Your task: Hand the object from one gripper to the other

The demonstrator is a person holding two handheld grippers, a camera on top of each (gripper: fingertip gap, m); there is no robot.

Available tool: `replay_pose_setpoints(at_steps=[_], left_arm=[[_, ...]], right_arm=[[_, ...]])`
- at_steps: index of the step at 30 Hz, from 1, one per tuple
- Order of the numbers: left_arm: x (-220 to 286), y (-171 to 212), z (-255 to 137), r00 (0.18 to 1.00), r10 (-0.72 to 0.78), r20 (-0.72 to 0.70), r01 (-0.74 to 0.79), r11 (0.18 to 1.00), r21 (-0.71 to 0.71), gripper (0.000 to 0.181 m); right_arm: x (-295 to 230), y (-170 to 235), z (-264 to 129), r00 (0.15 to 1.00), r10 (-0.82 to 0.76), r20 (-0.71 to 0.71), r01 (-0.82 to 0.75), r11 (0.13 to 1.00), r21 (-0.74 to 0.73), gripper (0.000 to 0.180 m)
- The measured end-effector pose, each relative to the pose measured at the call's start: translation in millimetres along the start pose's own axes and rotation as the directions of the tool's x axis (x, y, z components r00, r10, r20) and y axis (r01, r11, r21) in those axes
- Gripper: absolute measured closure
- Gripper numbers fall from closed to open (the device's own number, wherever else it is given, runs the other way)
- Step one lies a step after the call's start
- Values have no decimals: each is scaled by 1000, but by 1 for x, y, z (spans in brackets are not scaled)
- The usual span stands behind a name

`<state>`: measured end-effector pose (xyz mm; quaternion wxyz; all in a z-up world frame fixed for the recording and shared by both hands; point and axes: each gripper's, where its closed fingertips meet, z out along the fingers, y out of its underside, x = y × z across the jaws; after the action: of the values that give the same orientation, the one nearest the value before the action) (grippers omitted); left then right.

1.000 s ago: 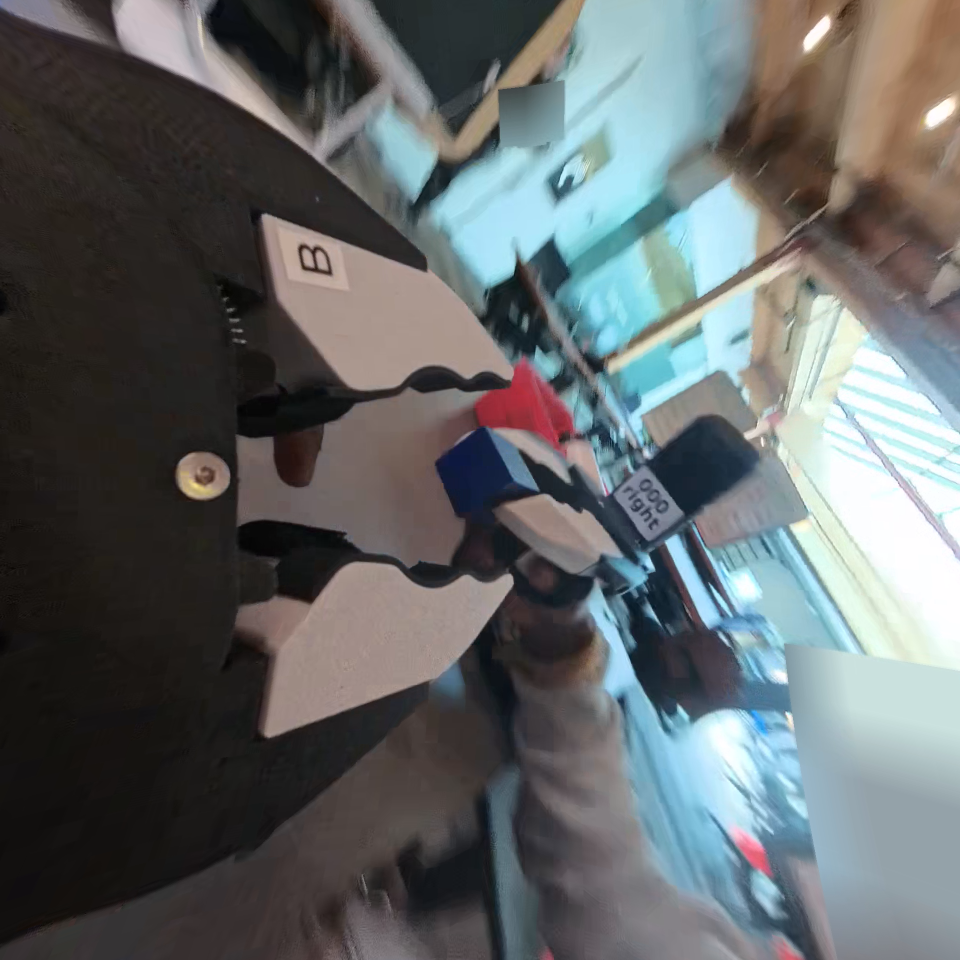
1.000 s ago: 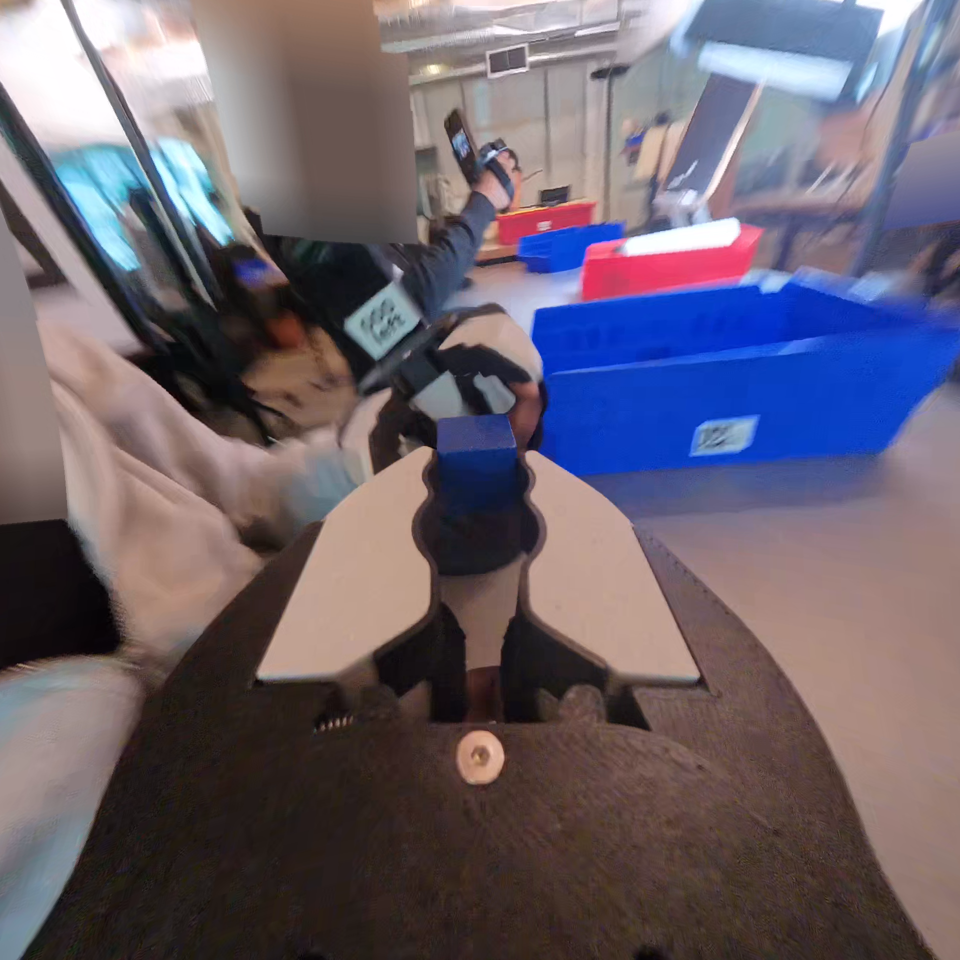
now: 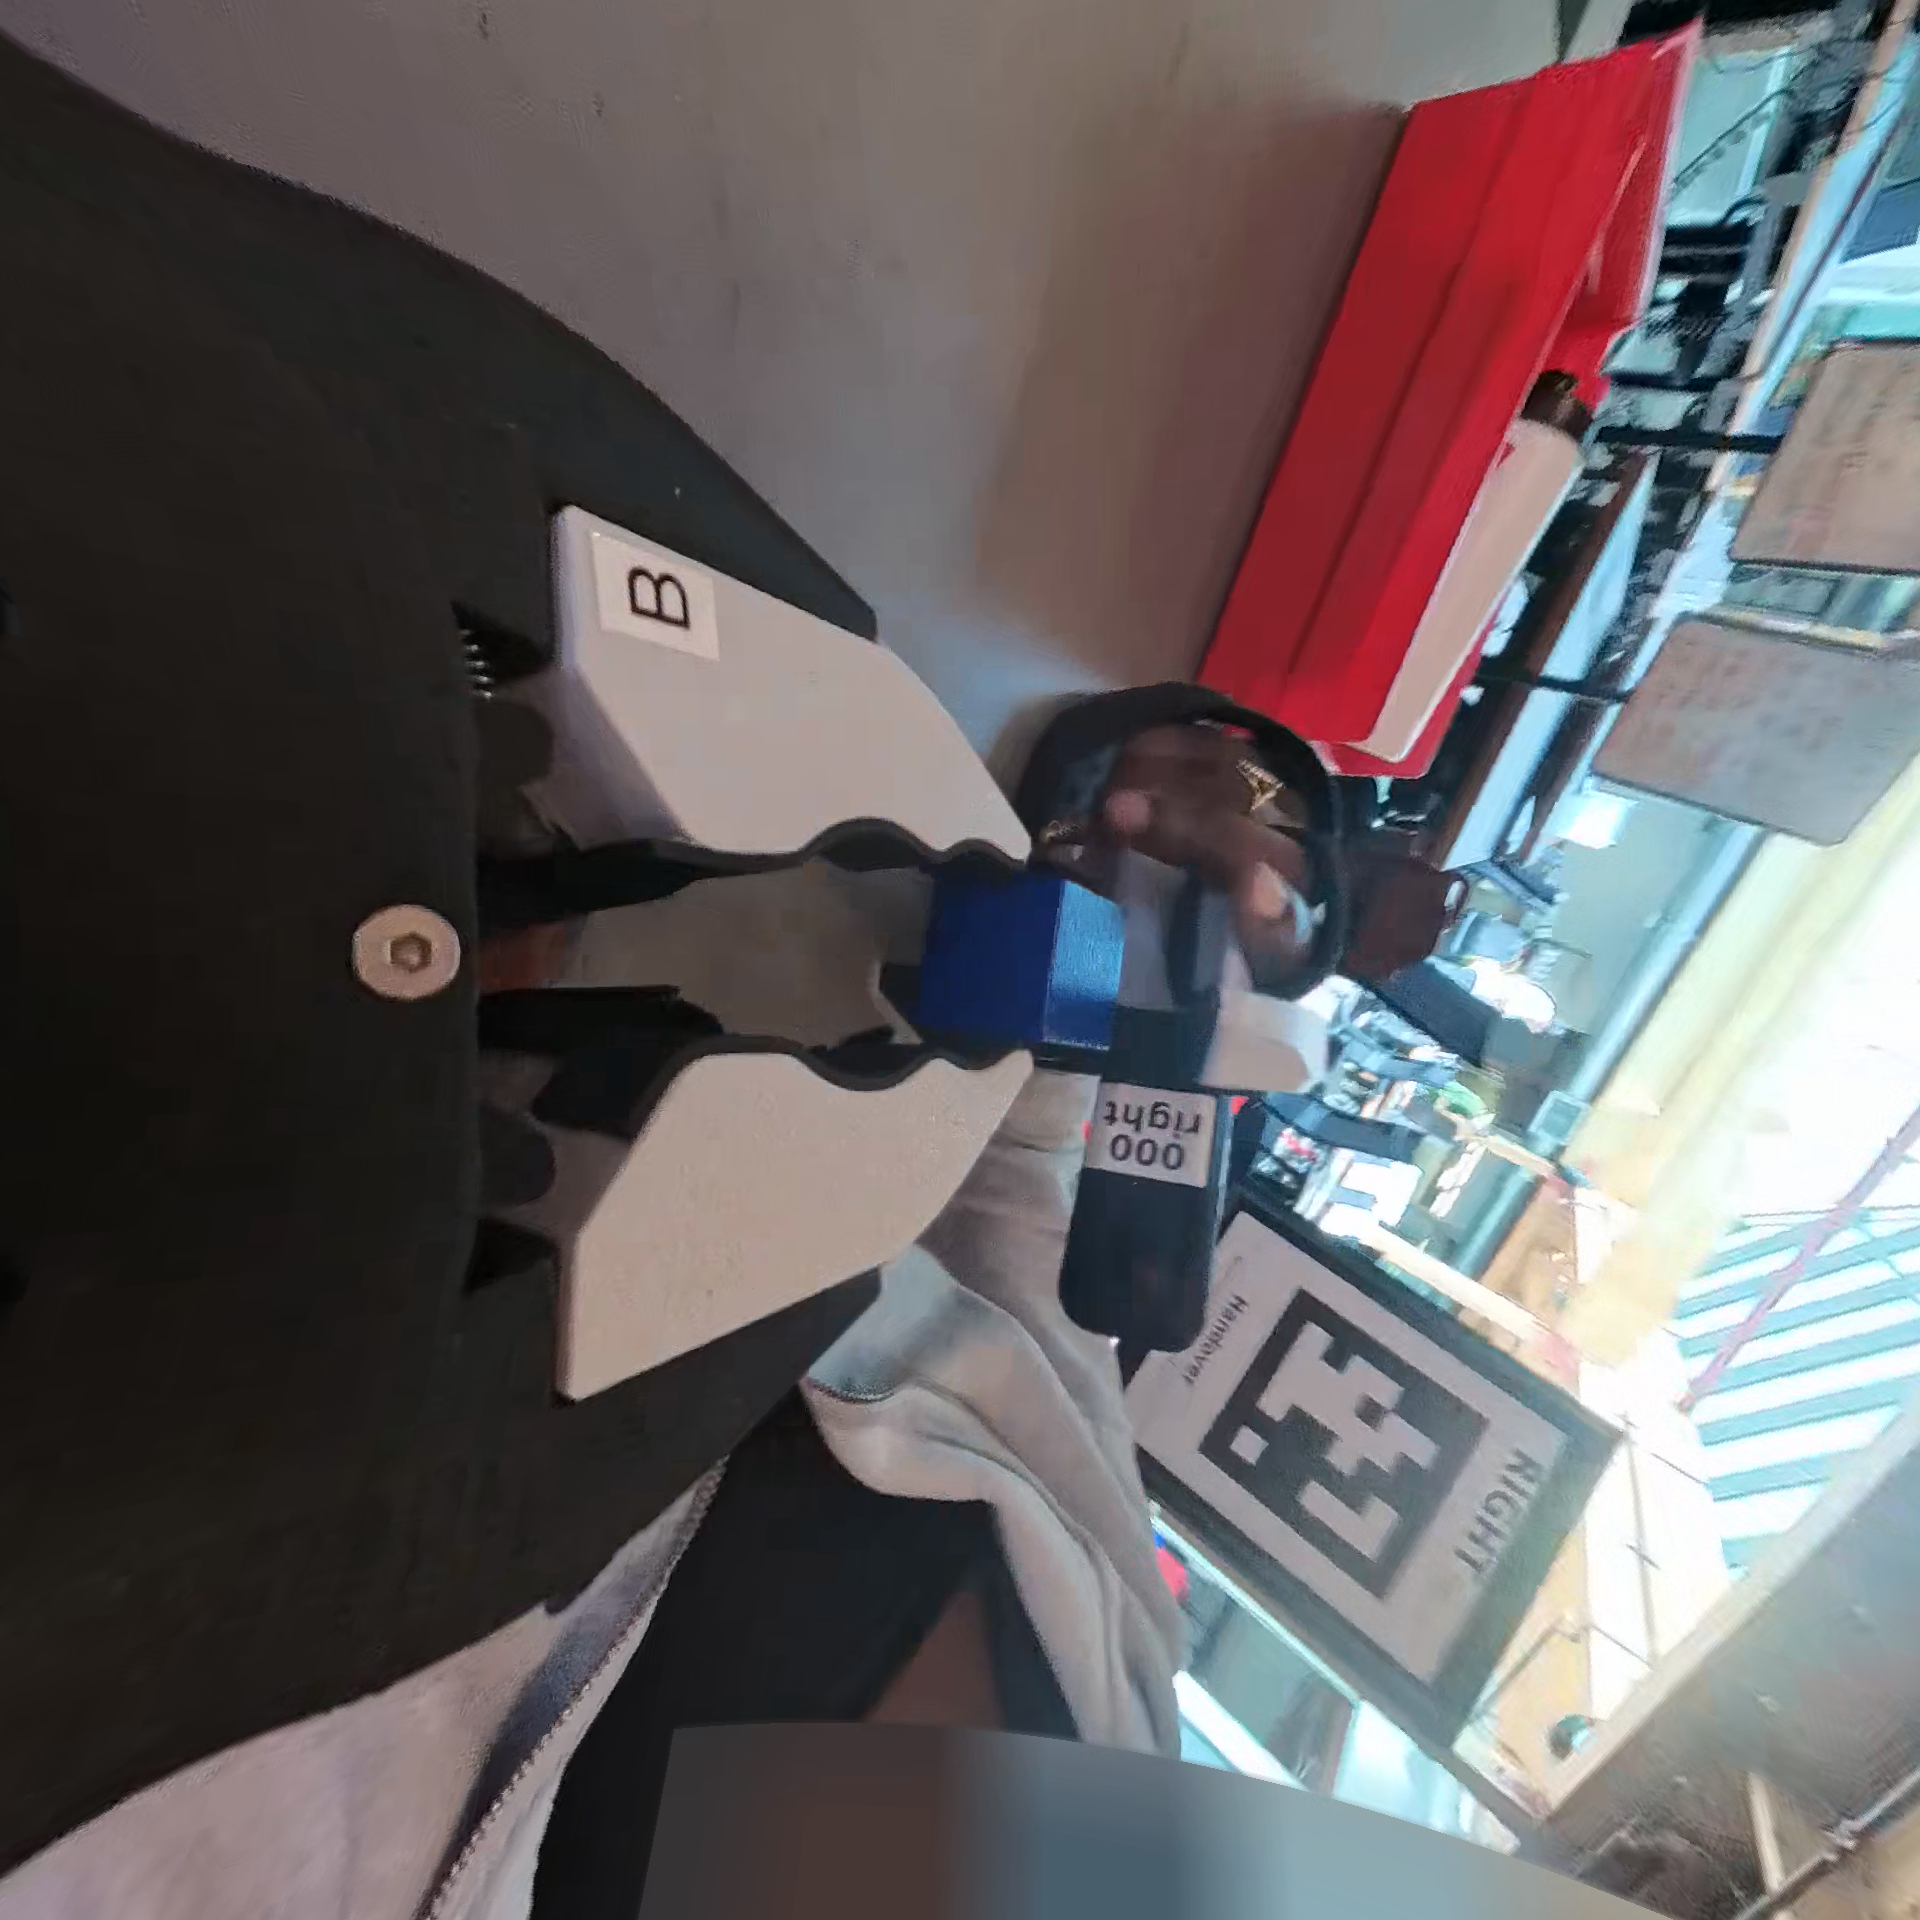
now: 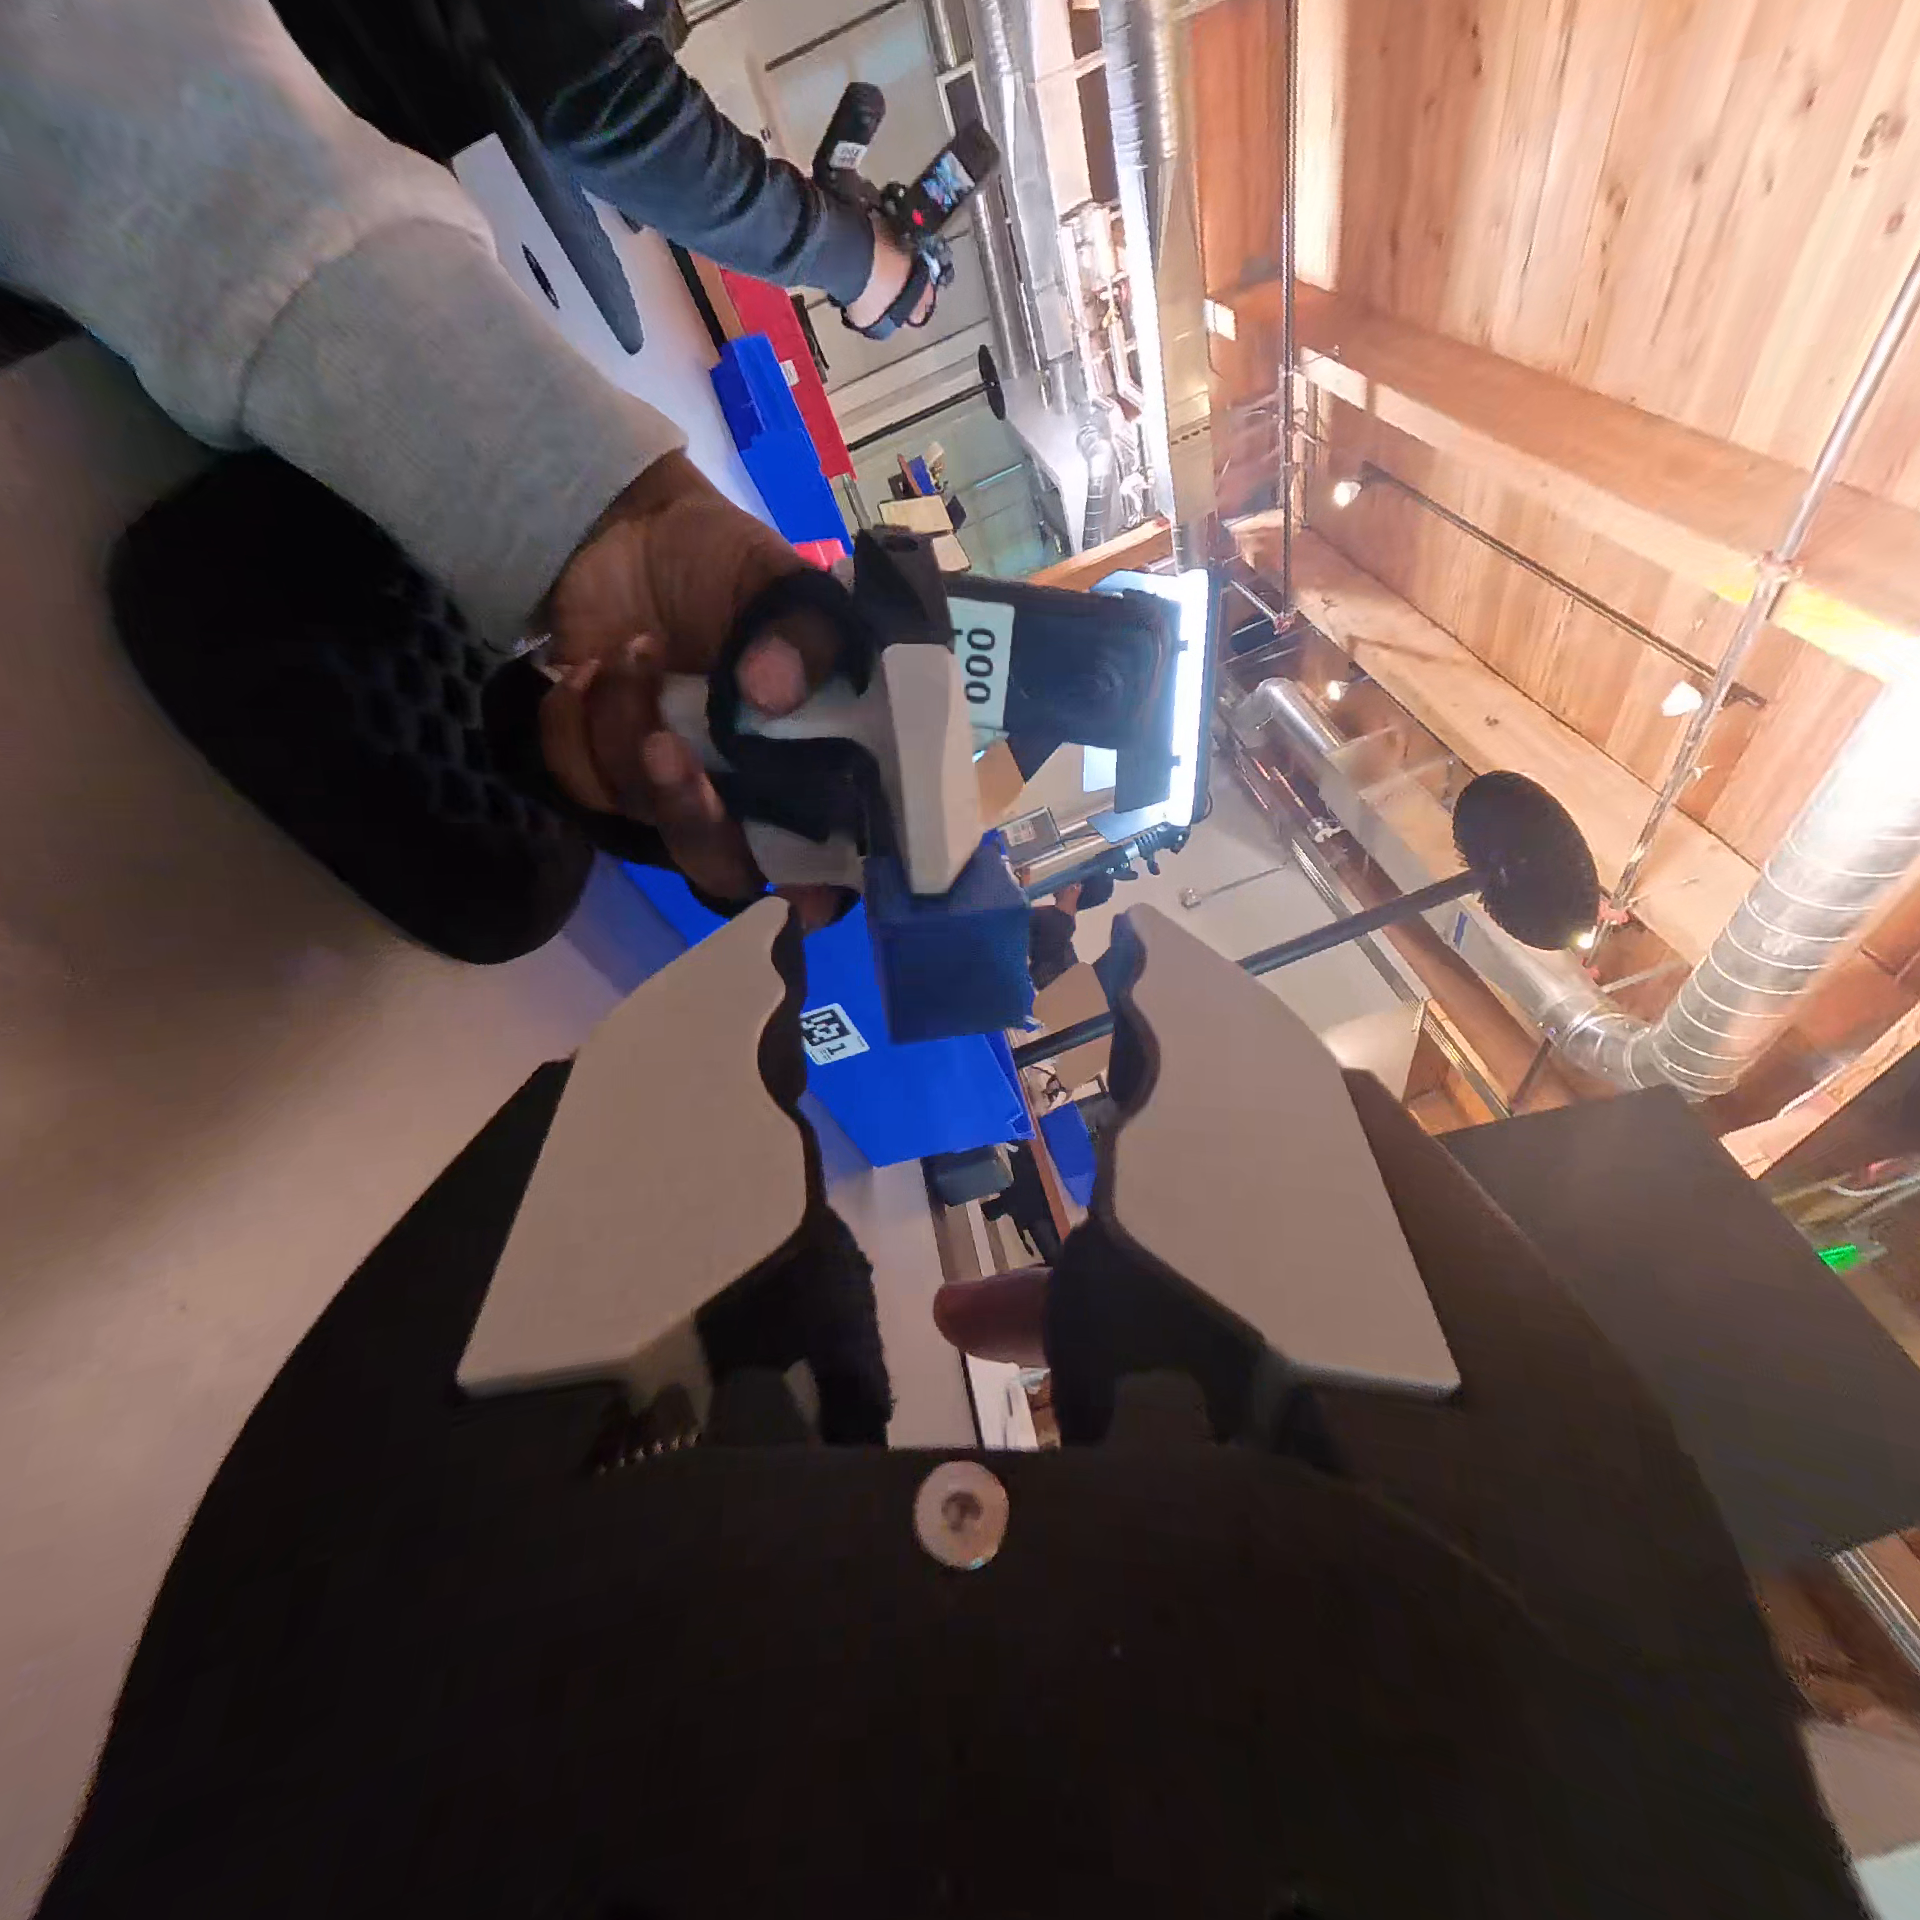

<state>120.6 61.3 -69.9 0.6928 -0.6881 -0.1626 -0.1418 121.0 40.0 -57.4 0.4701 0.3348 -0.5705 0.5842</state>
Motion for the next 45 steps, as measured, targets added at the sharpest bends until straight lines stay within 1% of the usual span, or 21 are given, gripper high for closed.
replay_pose_setpoints(at_steps=[5, 7, 9, 11, 13, 14, 16, 18, 20, 22, 24, 26, 30, 33, 35, 37, 39, 40, 42, 43, 45], left_arm=[[3, 11, 5, 999, -33, -25, 31, 998, -63, 152], [4, 9, 5, 999, -36, -30, 34, 998, -55, 152], [2, 9, 4, 999, -24, -21, 22, 998, -53, 152], [2, -1, 5, 998, 55, 0, -55, 998, 18, 150], [-2, -21, 2, 971, 208, 117, -223, 966, 132, 110], [-5, -29, -1, 925, 318, 210, -352, 923, 154, 91], [-5, -40, -6, 719, 586, 374, -656, 749, 89, 76], [-4, -43, -7, 470, 756, 456, -834, 549, -50, 75], [-3, -36, -2, 333, 838, 432, -893, 428, -142, 76], [-7, -30, 2, 227, 883, 412, -913, 340, -225, 83], [-13, -26, 4, 96, 917, 388, -917, 233, -324, 93], [-14, -21, 7, 20, 936, 352, -916, 158, -368, 103], [-14, -14, 13, 9, 949, 314, -918, 132, -375, 120], [-9, -13, 13, 2, 951, 309, -927, 117, -356, 145], [-4, -13, 13, 47, 950, 307, -935, 150, -321, 152], [-3, -17, 11, 135, 931, 339, -930, 238, -281, 152], [0, -26, 5, 276, 879, 389, -910, 369, -189, 152], [2, -32, 0, 365, 834, 413, -884, 449, -126, 152], [1, -40, -9, 565, 715, 411, -784, 621, -3, 153], [-1, -43, -13, 655, 638, 404, -715, 697, 57, 152], [-5, -41, -17, 821, 470, 324, -532, 835, 138, 152]], right_arm=[[-4, 2, 0, 999, -21, 24, 21, 1000, 3, 135], [-8, 2, 0, 998, -35, 48, 35, 999, 4, 149], [-11, 3, 1, 997, -39, 61, 40, 999, -4, 151], [-7, 5, 1, 998, 19, 60, -18, 1000, -8, 151], [1, 6, 0, 978, 197, 73, -198, 980, 7, 151], [5, 6, 0, 940, 328, 96, -331, 943, 16, 151], [12, 8, -1, 759, 629, 168, -640, 768, 18, 151], [18, 8, -4, 444, 855, 269, -885, 465, -14, 150], [24, 8, -8, 118, 925, 360, -985, 156, -77, 151], [28, 7, -11, -118, 898, 424, -988, -64, -140, 151], [27, 9, -10, -249, 867, 432, -965, -184, -187, 151], [20, 12, -7, -304, 859, 413, -948, -228, -223, 151], [9, 6, -4, -364, 831, 421, -921, -254, -295, 151], [1, 3, -4, -344, 844, 412, -920, -216, -327, 151], [-3, 0, -4, -322, 850, 417, -922, -181, -342, 151], [-2, -1, -3, -296, 861, 414, -929, -159, -333, 141], [1, 3, 0, -212, 898, 385, -954, -105, -281, 113], [4, 5, 2, -135, 920, 367, -972, -50, -230, 101], [11, 8, 5, 108, 941, 321, -984, 147, -99, 82], [14, 8, 6, 266, 922, 282, -958, 286, -32, 75], [18, 10, 6, 600, 783, 166, -798, 600, 52, 76]])
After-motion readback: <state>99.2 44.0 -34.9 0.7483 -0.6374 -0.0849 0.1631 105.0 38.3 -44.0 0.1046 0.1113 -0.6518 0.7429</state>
